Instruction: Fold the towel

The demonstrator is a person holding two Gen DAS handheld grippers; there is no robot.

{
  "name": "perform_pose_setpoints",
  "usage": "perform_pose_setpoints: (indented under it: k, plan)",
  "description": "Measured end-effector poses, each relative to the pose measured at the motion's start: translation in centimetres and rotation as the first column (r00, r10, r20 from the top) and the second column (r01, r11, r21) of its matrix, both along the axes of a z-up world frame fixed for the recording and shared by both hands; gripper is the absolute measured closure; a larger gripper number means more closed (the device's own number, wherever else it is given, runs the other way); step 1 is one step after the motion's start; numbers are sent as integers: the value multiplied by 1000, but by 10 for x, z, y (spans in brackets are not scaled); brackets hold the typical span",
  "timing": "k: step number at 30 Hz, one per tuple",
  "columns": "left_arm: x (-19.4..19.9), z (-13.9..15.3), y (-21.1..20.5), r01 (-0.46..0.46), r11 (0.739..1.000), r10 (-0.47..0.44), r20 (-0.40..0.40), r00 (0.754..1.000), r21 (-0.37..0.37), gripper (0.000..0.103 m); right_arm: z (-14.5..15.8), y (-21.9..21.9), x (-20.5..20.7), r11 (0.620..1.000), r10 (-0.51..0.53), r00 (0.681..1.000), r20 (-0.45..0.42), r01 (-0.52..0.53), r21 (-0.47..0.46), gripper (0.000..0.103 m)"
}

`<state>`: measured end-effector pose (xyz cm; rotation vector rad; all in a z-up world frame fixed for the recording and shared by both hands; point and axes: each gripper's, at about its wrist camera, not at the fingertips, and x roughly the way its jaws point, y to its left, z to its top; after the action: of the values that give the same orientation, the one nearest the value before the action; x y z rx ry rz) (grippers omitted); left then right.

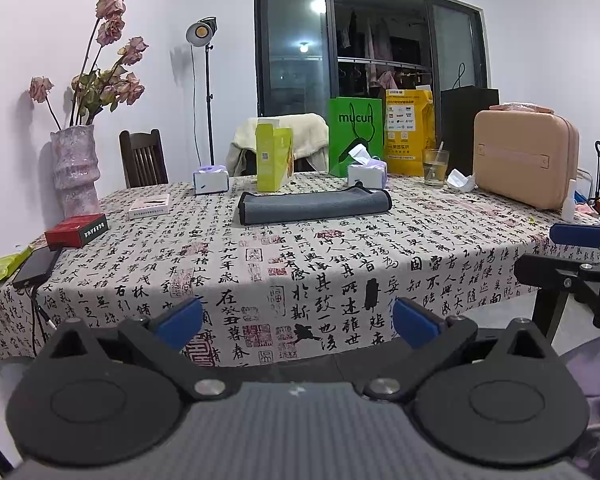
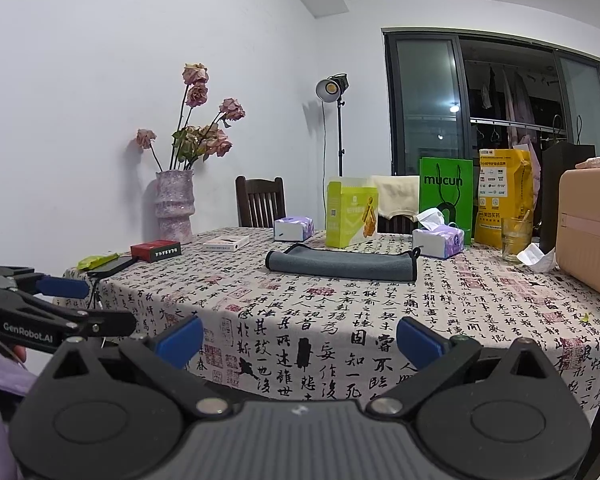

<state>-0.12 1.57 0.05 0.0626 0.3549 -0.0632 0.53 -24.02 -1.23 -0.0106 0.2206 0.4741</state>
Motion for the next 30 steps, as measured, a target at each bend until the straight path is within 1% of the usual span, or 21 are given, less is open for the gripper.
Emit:
perform_pose_setpoints:
  k: [30]
  plan:
    - [0, 3, 1, 0, 1000, 0, 7, 1000, 3, 0, 0, -1, 1, 1000, 2, 1000, 4, -2, -3, 0]
